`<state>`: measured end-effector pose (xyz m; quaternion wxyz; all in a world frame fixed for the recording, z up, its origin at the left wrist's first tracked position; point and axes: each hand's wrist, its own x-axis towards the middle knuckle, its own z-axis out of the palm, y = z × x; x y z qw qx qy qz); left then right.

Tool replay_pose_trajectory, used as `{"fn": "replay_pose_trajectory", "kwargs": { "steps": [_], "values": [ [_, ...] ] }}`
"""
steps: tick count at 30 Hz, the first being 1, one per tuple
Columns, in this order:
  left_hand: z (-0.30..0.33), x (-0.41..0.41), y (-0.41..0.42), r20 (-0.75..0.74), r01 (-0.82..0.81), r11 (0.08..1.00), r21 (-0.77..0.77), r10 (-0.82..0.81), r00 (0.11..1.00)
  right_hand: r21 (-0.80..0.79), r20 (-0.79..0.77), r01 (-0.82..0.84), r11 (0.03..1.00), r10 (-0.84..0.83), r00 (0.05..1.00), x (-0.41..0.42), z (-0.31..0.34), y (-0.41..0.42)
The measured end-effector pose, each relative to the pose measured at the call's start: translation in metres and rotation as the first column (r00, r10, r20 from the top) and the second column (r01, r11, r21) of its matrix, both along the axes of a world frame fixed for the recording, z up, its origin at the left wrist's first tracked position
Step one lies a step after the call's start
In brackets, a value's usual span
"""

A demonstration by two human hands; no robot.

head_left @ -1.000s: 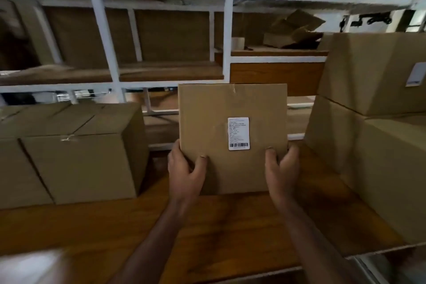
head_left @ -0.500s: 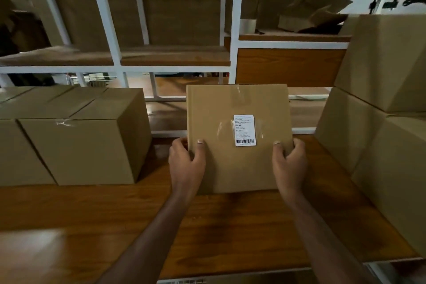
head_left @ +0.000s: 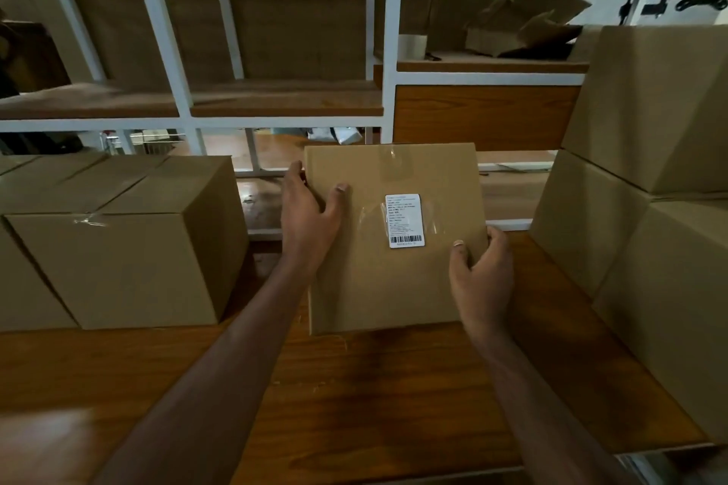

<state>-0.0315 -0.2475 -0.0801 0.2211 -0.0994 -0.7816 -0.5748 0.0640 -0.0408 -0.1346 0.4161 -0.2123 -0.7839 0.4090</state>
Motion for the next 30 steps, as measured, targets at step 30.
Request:
{"fn": "replay_pose_trajectory", "kwargs": {
  "steps": [30],
  "values": [
    [0.008, -0.015, 0.01, -0.23, -0.245, 0.9, -0.362, 0.168, 0.958, 0.687, 0.057, -0.318, 0.654, 0.388, 0.92, -0.063, 0.057, -0.046]
  ]
}}
